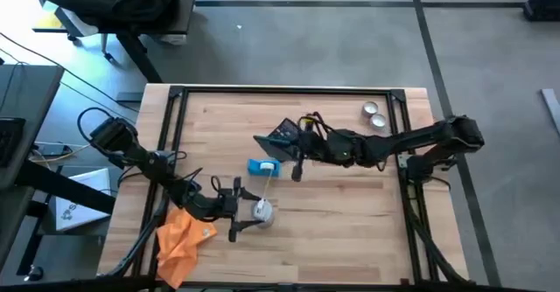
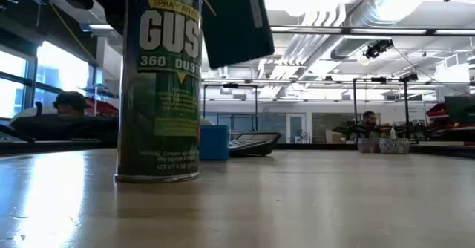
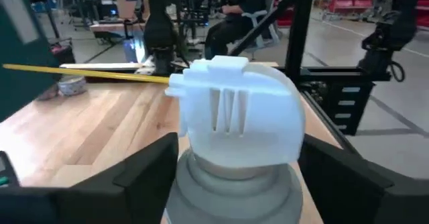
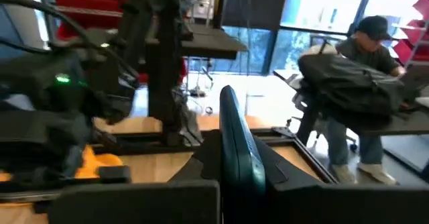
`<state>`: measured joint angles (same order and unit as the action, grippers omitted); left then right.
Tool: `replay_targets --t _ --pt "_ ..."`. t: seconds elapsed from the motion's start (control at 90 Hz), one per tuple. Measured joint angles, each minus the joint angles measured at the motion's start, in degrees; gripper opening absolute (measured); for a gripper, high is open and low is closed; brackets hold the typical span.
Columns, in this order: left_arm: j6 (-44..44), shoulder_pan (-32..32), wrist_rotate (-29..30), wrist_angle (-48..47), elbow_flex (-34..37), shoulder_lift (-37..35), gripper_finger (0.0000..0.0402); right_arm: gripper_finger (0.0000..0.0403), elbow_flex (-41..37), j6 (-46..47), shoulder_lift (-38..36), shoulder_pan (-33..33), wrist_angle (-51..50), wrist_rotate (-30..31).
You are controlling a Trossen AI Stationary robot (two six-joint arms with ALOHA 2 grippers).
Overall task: Apply microfiber cloth
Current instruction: Spray the cellphone using the white spray bottle
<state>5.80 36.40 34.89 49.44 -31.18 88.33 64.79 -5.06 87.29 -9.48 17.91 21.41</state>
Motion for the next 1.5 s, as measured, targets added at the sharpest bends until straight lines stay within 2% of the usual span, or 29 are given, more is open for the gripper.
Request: replay_targets --t 0.278,0.489,0.678,0.878,1.044,1.222,1.367,1.5 --pt "-3.85 -0.79 2.03 1.45 0.0 0.0 0.0287 0.0001 0.0 2.04 0.04 -3.26 -4.52 4.22" --pt "-3.48 -3.53 -5.11 3.29 0.0 0.0 0.0287 0.0001 0.0 2.05 0.04 -3.86 -4.33 5.0" --pt "-3.93 -4.7 -7.91 3.22 0.0 0.0 0.0287 0.0001 0.0 2.05 0.04 -3.8 -4.42 5.09" --pt "-3.63 -4.68 -7.85 3.18 0.0 0.0 0.0283 0.0001 0.0 2.05 0.04 -3.67 -4.51 5.04" --pt "-0.4 -4.68 -7.85 2.7 0.0 0.0 0.0259 0.0001 0.0 1.54 0.04 -3.66 -4.1 5.03" --pt "-0.04 -4.68 -7.58 2.77 -0.02 -0.07 0.0188 0.0001 0.0 -0.94 0.04 -3.04 -0.82 4.32" --pt "0.14 -4.68 -7.69 2.72 -0.02 -0.07 0.0186 0.0001 0.0 -0.98 1.32 -1.62 2.24 0.63" --pt "0.11 -4.47 -7.82 2.72 -0.02 -0.06 0.0185 0.0001 0.0 -0.87 2.99 -0.79 2.61 -0.41"
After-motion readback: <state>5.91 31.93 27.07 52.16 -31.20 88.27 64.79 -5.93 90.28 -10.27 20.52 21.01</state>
